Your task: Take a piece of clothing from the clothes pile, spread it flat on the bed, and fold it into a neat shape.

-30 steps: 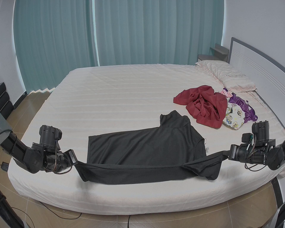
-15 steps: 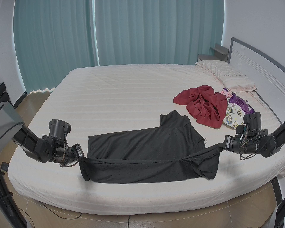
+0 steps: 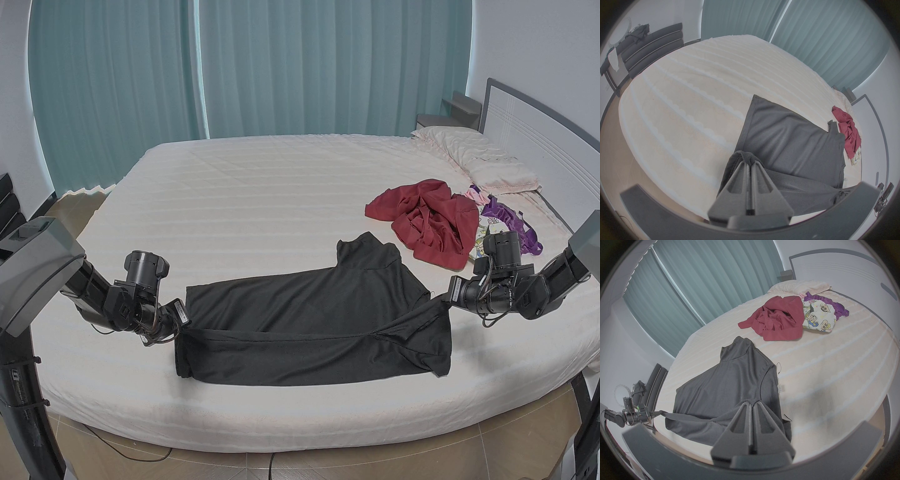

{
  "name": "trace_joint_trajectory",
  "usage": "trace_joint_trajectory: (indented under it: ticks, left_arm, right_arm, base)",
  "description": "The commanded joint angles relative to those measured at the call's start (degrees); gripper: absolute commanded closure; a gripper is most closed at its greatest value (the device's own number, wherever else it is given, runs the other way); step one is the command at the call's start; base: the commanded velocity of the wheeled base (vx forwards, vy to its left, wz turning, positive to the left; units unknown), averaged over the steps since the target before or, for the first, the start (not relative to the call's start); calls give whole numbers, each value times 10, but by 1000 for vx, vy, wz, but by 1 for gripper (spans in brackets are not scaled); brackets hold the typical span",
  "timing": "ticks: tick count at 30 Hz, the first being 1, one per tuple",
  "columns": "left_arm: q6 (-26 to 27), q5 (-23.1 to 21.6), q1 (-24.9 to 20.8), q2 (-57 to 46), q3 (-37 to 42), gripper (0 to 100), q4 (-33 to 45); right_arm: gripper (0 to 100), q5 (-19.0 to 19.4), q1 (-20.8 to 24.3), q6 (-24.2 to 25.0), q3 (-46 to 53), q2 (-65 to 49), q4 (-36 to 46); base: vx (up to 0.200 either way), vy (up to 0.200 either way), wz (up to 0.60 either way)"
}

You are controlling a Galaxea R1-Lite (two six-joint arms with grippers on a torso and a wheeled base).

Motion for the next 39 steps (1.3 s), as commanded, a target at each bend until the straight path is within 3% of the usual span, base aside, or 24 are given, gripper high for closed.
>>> trace_joint_trajectory:
  ticks: [1, 7, 16, 35, 36, 39]
  left_arm:
    - [-2, 0, 3, 42, -33, 100, 12]
    - [-31, 9, 8, 69, -86, 100, 18]
    - [-33, 10, 17, 60, -87, 100, 66]
    - [-36, 10, 21, 103, -127, 100, 67]
    - [-37, 10, 21, 108, -129, 0, 67]
    - [-39, 10, 22, 114, -129, 0, 67]
  right_arm:
    - [100, -12, 3, 6, -27, 43, -2]
    - [100, -48, 4, 10, -67, 81, -3]
    - [100, -50, 14, 31, -77, 96, -11]
    - [100, -66, 21, 58, -109, 141, -61]
    - [0, -66, 21, 60, -112, 145, -61]
    - [0, -64, 21, 63, -112, 159, -60]
  base:
    - [0, 0, 0]
    - [0, 0, 0]
    - [0, 0, 0]
    - [0, 0, 0]
    - [0, 0, 0]
    - [0, 0, 0]
